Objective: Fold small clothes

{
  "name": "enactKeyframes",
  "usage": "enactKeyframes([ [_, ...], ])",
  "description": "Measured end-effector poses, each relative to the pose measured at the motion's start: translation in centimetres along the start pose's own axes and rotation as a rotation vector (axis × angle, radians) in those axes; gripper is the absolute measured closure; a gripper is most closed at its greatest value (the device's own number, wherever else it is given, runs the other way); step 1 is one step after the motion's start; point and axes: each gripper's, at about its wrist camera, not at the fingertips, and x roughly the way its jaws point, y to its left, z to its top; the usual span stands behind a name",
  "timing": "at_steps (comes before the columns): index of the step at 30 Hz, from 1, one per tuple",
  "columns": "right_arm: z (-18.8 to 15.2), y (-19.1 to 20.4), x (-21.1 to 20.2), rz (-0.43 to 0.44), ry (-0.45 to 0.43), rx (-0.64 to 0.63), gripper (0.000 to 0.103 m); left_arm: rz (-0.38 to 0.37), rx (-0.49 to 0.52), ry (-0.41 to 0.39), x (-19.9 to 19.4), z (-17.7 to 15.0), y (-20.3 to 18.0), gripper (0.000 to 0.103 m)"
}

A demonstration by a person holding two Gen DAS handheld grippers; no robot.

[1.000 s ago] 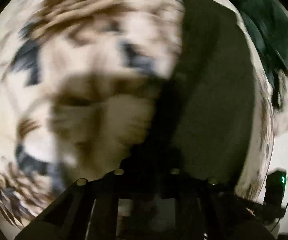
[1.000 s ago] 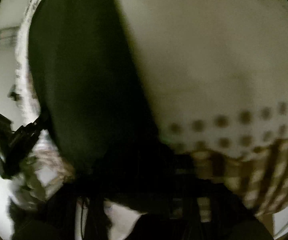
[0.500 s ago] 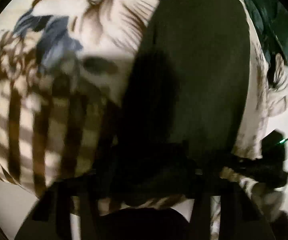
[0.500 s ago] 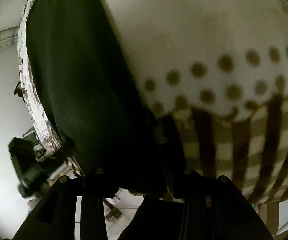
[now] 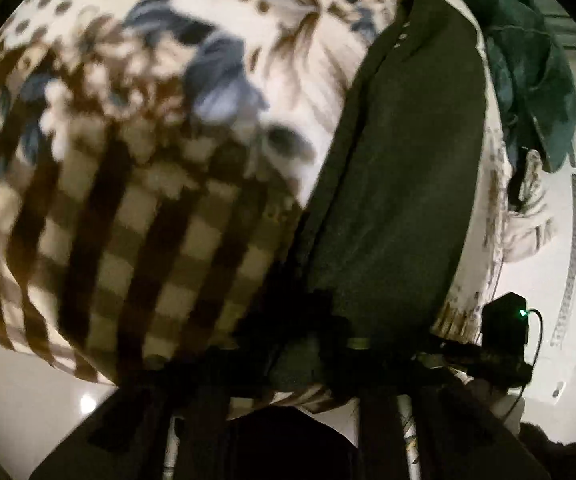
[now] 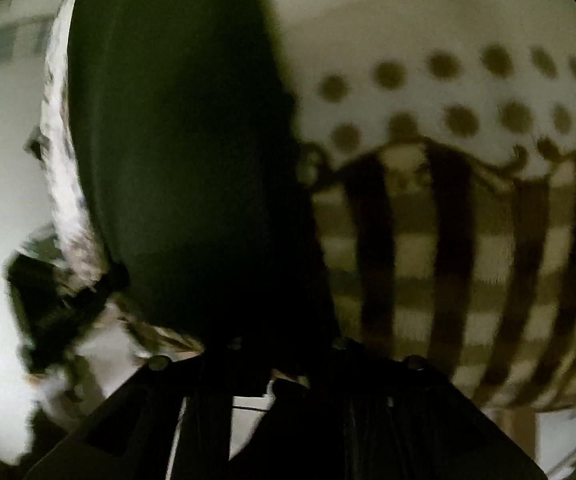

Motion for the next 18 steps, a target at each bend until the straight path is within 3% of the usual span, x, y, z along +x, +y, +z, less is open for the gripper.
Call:
enactKeyframes([
  [1, 0.0, -0.5, -0.3, 0.055, -0.005, 0.003, 0.052, -0.031, 0.014, -0.004, 0.2, 0.2, -0.2, 0.046],
  [2, -0.1, -1.0, -0.3, 0.104, 0.0, 0.007, 0.047, -0.054, 0.012, -0.005, 0.0, 0.3, 0.3, 0.04],
  [4, -0.3, -1.9, 0.0, 0.137, 0.02, 0.005, 0.046, -0.131, -0.009, 0.001, 1.9, 1.0, 0.3, 0.035],
  [6, -0.3, -2.4, 0.9, 0.143, 0.023, -0.003, 0.046, -0.134, -0.01, 0.009, 4.3, 1.5, -0.3, 0.032],
  [9, -0.1, -2.5, 1.8, 0.194, 0.012, 0.013, 0.044, -0.176, -0.001, -0.007, 4.9, 1.6, -1.2, 0.007],
  [12, -0.3, -2.0, 2.1, 0.253, 0.004, 0.009, 0.041, -0.135, 0.039, -0.011, 5.2, 1.1, -2.5, 0.005],
  [15, -0.7, -0.9, 3.4, 0.278, 0.019, -0.021, 0.041, -0.154, 0.063, -0.027, 4.3, 0.3, -2.2, 0.006],
  [17, -0.8, -0.8, 3.8, 0.291, 0.021, -0.009, 0.043, -0.161, 0.08, -0.04, 3.9, -0.3, -1.5, 0.034],
  [18, -0.6, -1.3, 3.5, 0.29, 0.028, 0.004, 0.058, -0.087, 0.11, -0.041, 4.1, -0.6, -1.7, 0.079],
])
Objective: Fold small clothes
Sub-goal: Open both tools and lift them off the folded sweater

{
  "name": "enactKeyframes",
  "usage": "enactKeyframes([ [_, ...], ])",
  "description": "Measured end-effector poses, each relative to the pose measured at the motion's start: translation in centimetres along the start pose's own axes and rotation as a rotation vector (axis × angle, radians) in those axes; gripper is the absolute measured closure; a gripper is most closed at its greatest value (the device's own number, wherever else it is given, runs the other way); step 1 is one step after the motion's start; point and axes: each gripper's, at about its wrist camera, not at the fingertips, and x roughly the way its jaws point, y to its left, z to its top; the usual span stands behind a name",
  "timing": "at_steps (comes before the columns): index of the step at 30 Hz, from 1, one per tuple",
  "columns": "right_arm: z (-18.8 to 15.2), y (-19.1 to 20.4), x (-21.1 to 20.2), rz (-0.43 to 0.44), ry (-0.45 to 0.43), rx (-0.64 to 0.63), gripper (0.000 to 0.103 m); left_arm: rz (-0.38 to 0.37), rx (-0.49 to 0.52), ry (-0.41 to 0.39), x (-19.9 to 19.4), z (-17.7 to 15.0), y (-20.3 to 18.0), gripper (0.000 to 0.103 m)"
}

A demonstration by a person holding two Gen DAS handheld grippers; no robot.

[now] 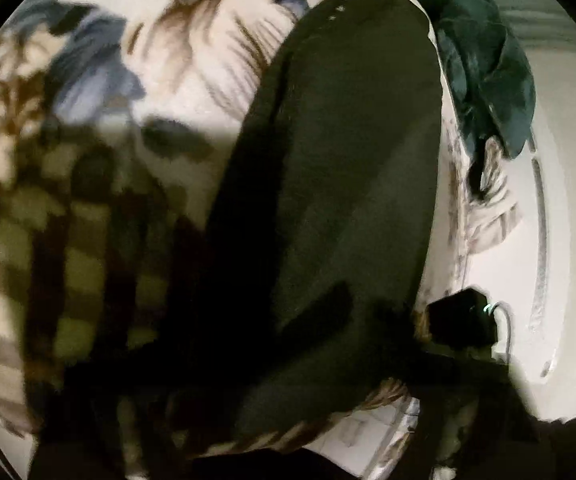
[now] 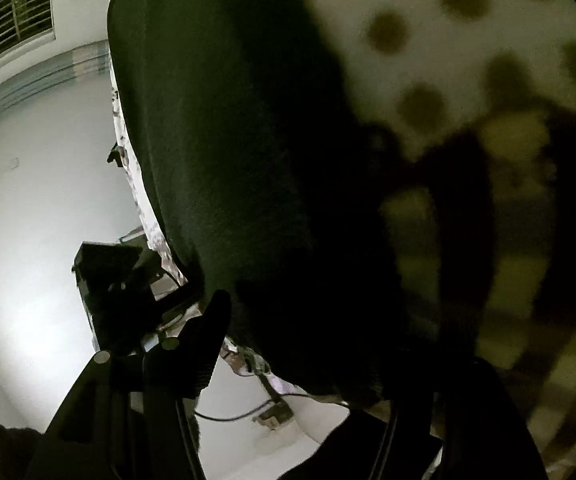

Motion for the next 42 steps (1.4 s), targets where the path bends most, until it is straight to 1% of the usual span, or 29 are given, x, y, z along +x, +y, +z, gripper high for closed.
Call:
enactKeyframes([
  [1, 0.1, -0.3, -0.1, -0.001, 0.009, 0.008, 0.082, 0.015, 0.012, 0.009, 0.2, -0.2, 0.2, 0.09],
  [2, -0.2, -0.4, -0.4, 0.011, 0.013, 0.01, 0.089, -0.023, -0.025, -0.008, -0.1, -0.4, 0.6, 0.091],
  [4, -0.9, 0.4, -0.7, 0.011, 0.007, -0.004, 0.091, -0.037, -0.052, -0.022, -0.8, -0.5, 0.1, 0.092],
  [8, -1.6, 3.5, -3.1, 0.011, -0.039, -0.055, 0.092, -0.059, -0.031, -0.045, -2.7, -0.6, -2.1, 0.093],
  [9, -1.8, 4.2, -3.7, 0.004, -0.051, -0.07, 0.092, -0.066, -0.025, -0.055, -3.4, -0.5, -2.9, 0.093],
  [11, -2.1, 6.4, -5.3, -0.02, -0.086, -0.121, 0.092, -0.057, -0.007, -0.066, -4.4, 0.0, -4.7, 0.093],
  [15, -2.0, 10.0, -8.1, -0.017, -0.146, -0.167, 0.092, -0.131, -0.019, -0.12, -7.2, 1.9, -6.9, 0.093],
  [17, -1.0, 11.9, -9.6, -0.01, -0.186, -0.186, 0.092, -0.145, -0.021, -0.149, -8.2, 3.7, -8.0, 0.093],
  [18, -0.2, 12.9, -9.9, -0.009, -0.2, -0.189, 0.092, -0.177, -0.031, -0.163, -8.7, 5.1, -8.6, 0.093],
  [20, 2.5, 14.9, -11.6, 0.007, -0.245, -0.192, 0.092, -0.212, -0.048, -0.196, -9.3, 7.8, -9.3, 0.093],
  [21, 3.6, 15.7, -12.3, 0.009, -0.264, -0.197, 0.092, -0.23, -0.054, -0.208, -9.9, 9.2, -9.1, 0.093],
  [23, 6.7, 17.7, -13.4, -0.001, -0.314, -0.222, 0.092, -0.253, -0.065, -0.231, -9.4, 12.6, -10.2, 0.093],
  [24, 7.8, 19.4, -12.9, -0.007, -0.335, -0.229, 0.092, -0.254, -0.059, -0.238, -9.1, 13.8, -10.5, 0.093],
  [26, 11.5, 20.9, -14.3, -0.016, -0.372, -0.239, 0.092, -0.257, -0.054, -0.25, -8.1, 17.5, -11.0, 0.093],
  [27, 13.8, 21.8, -14.9, -0.027, -0.395, -0.247, 0.092, -0.259, -0.054, -0.251, -7.8, 18.9, -11.0, 0.093],
  [28, 16.1, 22.7, -15.5, -0.038, -0.418, -0.248, 0.092, -0.258, -0.053, -0.255, -7.1, 21.1, -11.4, 0.093],
  [29, 18.0, 23.6, -15.7, -0.042, -0.434, -0.246, 0.092, -0.263, -0.052, -0.252, -6.7, 22.3, -11.8, 0.093],
  [30, 20.7, 25.3, -15.4, -0.048, -0.45, -0.242, 0.092, -0.264, -0.056, -0.251, -6.0, 24.6, -12.1, 0.093],
  [31, 23.0, 26.0, -15.7, -0.058, -0.466, -0.235, 0.092, -0.265, -0.057, -0.246, -5.3, 26.8, -12.4, 0.093],
  [32, 25.4, 26.7, -15.9, -0.067, -0.477, -0.231, 0.092, -0.261, -0.055, -0.244, -4.8, 28.2, -12.5, 0.093],
  [33, 27.7, 27.1, -16.1, -0.074, -0.483, -0.226, 0.092, -0.254, -0.053, -0.236, -3.9, 30.5, -12.7, 0.093],
  [34, 30.0, 27.8, -15.7, -0.085, -0.492, -0.218, 0.092, -0.248, -0.053, -0.231, -3.2, 32.0, -12.8, 0.093],
  [35, 32.6, 28.3, -15.7, -0.096, -0.499, -0.206, 0.092, -0.241, -0.053, -0.222, -2.1, 34.7, -12.9, 0.093],
  [38, 39.0, 29.4, -14.9, -0.121, -0.503, -0.169, 0.092, -0.224, -0.079, -0.189, 0.4, 39.5, -12.6, 0.092],
  [39, 40.4, 29.4, -14.4, -0.128, -0.493, -0.16, 0.092, -0.219, -0.09, -0.159, 1.3, 41.1, -12.5, 0.088],
  [40, 42.1, 29.2, -14.0, -0.138, -0.477, -0.139, 0.09, -0.213, -0.108, -0.127, 2.2, 42.8, -12.2, 0.078],
  [41, 44.1, 28.8, -13.7, -0.132, -0.454, -0.104, 0.087, -0.221, -0.122, -0.119, 2.3, 43.3, -11.9, 0.07],
  [42, 45.3, 28.5, -13.5, -0.116, -0.447, -0.084, 0.082, -0.277, -0.155, -0.131, 2.1, 44.2, -11.3, 0.05],
])
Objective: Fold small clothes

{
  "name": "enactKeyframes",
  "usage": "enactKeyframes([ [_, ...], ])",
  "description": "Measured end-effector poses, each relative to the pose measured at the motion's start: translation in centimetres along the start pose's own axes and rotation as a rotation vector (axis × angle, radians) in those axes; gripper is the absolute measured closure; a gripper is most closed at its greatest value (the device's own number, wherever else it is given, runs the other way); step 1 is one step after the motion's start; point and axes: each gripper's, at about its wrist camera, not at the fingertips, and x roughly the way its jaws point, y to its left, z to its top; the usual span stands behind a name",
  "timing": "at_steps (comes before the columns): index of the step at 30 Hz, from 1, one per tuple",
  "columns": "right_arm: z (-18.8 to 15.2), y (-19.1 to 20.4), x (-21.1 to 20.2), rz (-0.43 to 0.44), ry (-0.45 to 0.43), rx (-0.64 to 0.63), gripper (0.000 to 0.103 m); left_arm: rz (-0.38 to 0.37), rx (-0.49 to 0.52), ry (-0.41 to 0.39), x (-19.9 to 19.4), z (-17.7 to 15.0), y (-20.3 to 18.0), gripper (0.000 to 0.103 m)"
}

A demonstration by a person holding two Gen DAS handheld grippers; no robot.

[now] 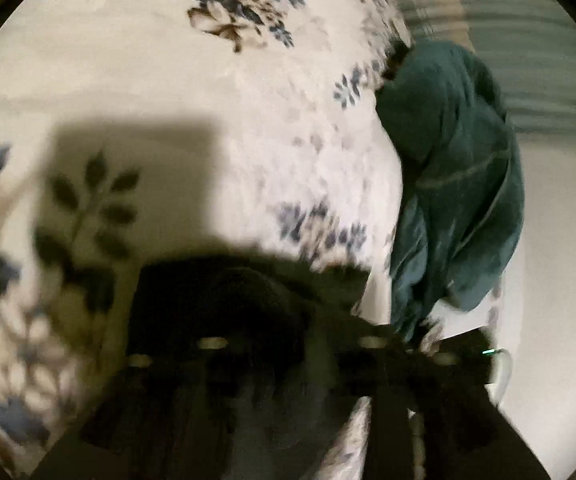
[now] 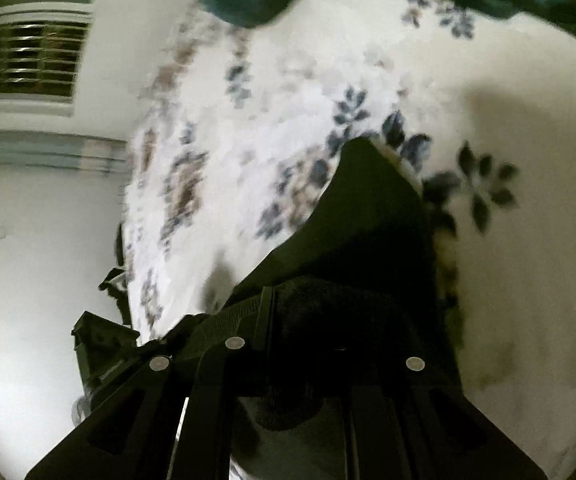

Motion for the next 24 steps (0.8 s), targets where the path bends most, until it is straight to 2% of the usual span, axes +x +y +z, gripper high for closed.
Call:
enactKeyframes([
  [1, 0.8, -0.4, 0.3, 0.027, 0.0, 0.025, 0.067, -0.058, -0.018, -0.029, -0.7, 0.6, 0.2, 0.034],
  [2, 1.2, -0.5, 0.0, 0.063, -0.023, 0.031, 0.056, -0.096, -0.029, -0.057, -1.4, 1.1, 0.4, 0.033],
  [3, 1.4, -0.5, -0.6, 0.088, -0.046, 0.024, 0.034, -0.142, -0.04, -0.089, -2.3, 1.6, 0.7, 0.032],
  [4, 1.5, -0.5, -1.4, 0.118, -0.075, 0.009, 0.023, -0.156, -0.044, -0.099, -2.7, 1.8, 0.9, 0.029],
  [5, 1.5, -0.4, -2.0, 0.125, -0.09, -0.003, 0.022, -0.151, -0.043, -0.105, -2.9, 1.9, 1.0, 0.029],
  [7, 1.5, -0.2, -3.0, 0.038, -0.1, -0.048, 0.022, -0.064, 0.041, -0.1, -3.0, 2.0, 0.5, 0.029],
  [8, 1.5, 0.0, -3.0, -0.064, -0.102, -0.095, 0.022, 0.033, 0.121, -0.081, -2.4, 1.9, -0.2, 0.029],
  [9, 1.5, 0.2, -2.8, -0.135, -0.103, -0.128, 0.022, 0.162, 0.242, -0.045, -1.2, 1.4, -1.3, 0.029],
  [10, 1.5, 0.3, -2.1, -0.212, -0.089, -0.173, 0.022, 0.231, 0.319, -0.01, 0.1, 1.1, -1.9, 0.029],
  [11, 1.4, 0.2, -1.4, -0.249, -0.068, -0.193, 0.022, 0.285, 0.362, 0.008, 1.0, 0.8, -2.2, 0.031],
  [12, 1.4, 0.0, -0.2, -0.294, -0.032, -0.215, 0.027, 0.333, 0.429, 0.021, 2.2, 0.3, -2.6, 0.046],
  [13, 1.3, -0.1, 0.8, -0.308, -0.005, -0.24, 0.057, 0.337, 0.451, 0.024, 2.6, 0.1, -2.6, 0.098],
  [14, 1.2, -0.1, 1.6, -0.323, 0.015, -0.257, 0.081, 0.363, 0.465, 0.027, 2.9, 0.0, -2.5, 0.097],
  [15, 1.1, 0.2, 2.1, -0.359, 0.021, -0.28, 0.095, 0.365, 0.468, 0.007, 2.5, 0.0, -2.3, 0.097],
  [17, 1.0, 1.1, 1.7, -0.352, -0.032, -0.307, 0.096, 0.362, 0.453, -0.027, 1.6, 0.4, -1.7, 0.097],
  [20, 1.6, 1.6, 1.3, -0.359, -0.075, -0.312, 0.096, 0.373, 0.401, -0.028, 1.6, 1.8, 0.1, 0.097],
  [21, 1.8, 1.5, 1.9, -0.394, -0.061, -0.317, 0.096, 0.384, 0.389, -0.02, 1.9, 2.3, 0.8, 0.097],
  [23, 2.4, 0.6, 3.6, -0.449, 0.022, -0.301, 0.096, 0.346, 0.325, 0.007, 2.0, 3.2, 1.7, 0.096],
  [24, 2.4, 0.4, 3.8, -0.448, 0.04, -0.288, 0.095, 0.327, 0.297, 0.008, 1.5, 3.4, 1.6, 0.093],
])
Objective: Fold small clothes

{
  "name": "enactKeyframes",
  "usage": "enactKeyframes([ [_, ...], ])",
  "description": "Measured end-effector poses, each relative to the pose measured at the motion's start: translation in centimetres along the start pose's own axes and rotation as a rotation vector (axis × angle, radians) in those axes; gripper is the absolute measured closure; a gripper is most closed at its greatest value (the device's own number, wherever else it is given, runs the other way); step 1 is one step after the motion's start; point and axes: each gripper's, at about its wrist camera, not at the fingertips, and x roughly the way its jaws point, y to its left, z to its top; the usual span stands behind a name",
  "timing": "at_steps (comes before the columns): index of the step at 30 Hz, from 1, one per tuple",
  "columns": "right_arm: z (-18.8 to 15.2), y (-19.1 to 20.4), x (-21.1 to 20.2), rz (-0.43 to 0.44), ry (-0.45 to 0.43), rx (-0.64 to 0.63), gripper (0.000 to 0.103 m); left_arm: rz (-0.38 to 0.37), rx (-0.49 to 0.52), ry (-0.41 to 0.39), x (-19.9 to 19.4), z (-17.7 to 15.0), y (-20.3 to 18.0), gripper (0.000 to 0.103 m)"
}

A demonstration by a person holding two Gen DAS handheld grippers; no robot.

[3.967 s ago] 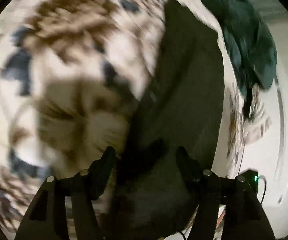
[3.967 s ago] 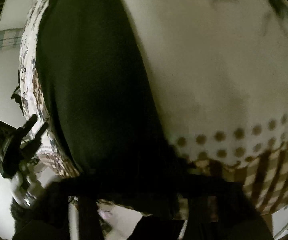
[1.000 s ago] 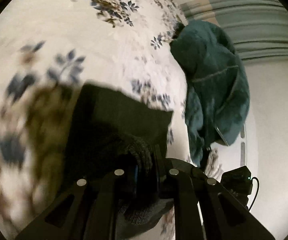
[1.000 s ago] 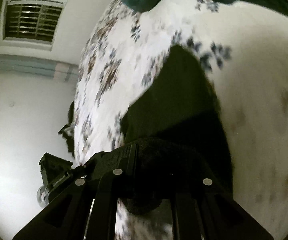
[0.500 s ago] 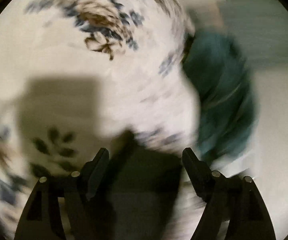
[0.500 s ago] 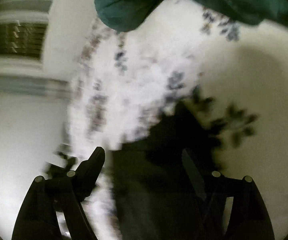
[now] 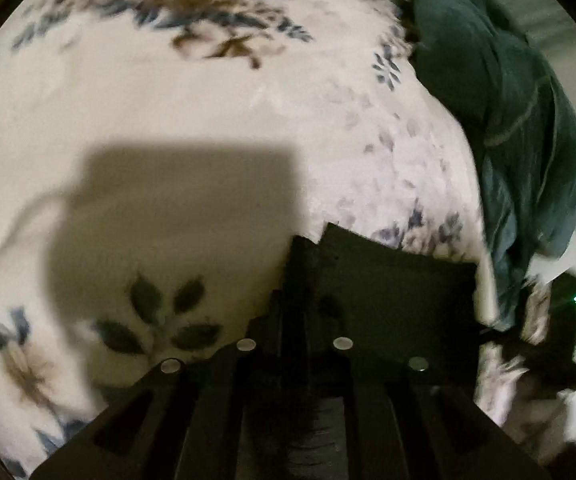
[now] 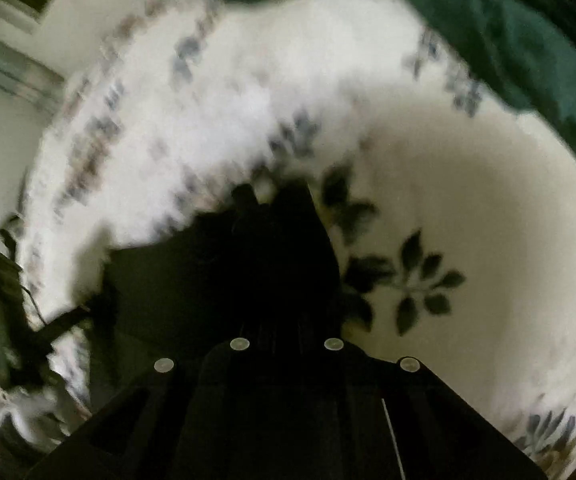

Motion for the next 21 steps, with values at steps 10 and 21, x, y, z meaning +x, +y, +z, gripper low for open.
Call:
enactKeyframes([
  [10, -4.6, -3.4, -6.7, 0.13, 0.018, -0.003, 0.007, -0.01, -0.007, -0.146, -10.1, -9.5, -2.2, 0.009],
  [21, -4.5, -5.3, -1.5, 0.245, 0.151, -0.149, 0.0, -0.179, -0.555, -0.217, -4.5, -26.7, -0.7, 0.004],
])
